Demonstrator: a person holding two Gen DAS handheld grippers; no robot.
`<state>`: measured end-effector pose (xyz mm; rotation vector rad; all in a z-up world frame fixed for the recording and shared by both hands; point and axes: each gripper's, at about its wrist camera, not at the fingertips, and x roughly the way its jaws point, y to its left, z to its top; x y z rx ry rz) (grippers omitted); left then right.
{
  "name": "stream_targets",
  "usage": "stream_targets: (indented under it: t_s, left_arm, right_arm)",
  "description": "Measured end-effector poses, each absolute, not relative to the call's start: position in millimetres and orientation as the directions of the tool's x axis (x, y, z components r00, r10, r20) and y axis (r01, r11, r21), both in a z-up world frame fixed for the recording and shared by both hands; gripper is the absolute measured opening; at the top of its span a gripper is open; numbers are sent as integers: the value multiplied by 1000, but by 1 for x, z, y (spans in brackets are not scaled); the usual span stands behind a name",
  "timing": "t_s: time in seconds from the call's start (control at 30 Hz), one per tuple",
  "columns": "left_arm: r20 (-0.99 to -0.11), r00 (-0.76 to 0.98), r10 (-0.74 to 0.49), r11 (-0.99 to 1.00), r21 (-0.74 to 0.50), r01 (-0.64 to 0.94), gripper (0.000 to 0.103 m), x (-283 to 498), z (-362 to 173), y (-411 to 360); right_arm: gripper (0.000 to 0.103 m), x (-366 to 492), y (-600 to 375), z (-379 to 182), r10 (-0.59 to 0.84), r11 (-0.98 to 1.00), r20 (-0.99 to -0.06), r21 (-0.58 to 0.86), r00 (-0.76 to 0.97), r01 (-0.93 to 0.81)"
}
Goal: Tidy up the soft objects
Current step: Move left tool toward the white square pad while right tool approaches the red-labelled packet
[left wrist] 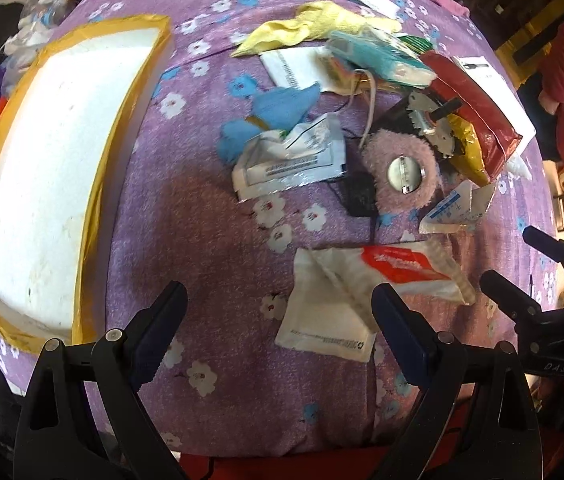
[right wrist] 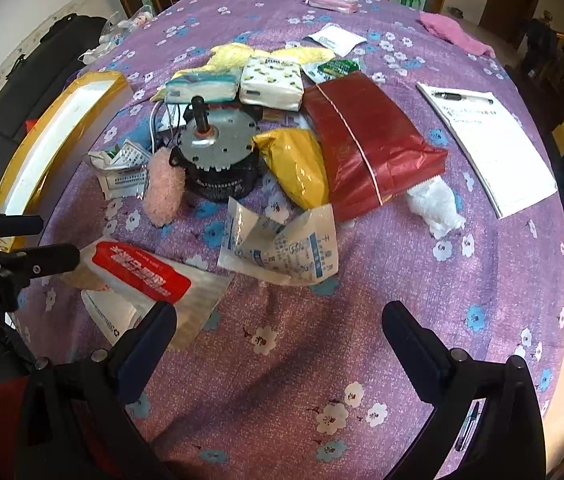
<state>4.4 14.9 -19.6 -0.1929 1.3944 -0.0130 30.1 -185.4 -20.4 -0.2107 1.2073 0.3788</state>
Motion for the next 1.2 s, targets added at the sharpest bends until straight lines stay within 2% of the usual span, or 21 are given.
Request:
stream_targets:
  t_s: [0.2, 1.2]
  left_arm:
    - [-979, 156, -129, 975, -154, -160, 94, -11, -26, 27]
    - [-987, 95, -129, 984, -139, -111, 94, -39, -35, 7]
  right_arm:
    - [102, 29, -186, -22, 175, 915, -940, 46, 292, -401]
    - [102, 24, -182, -20, 187, 874, -942, 30, 279, -486]
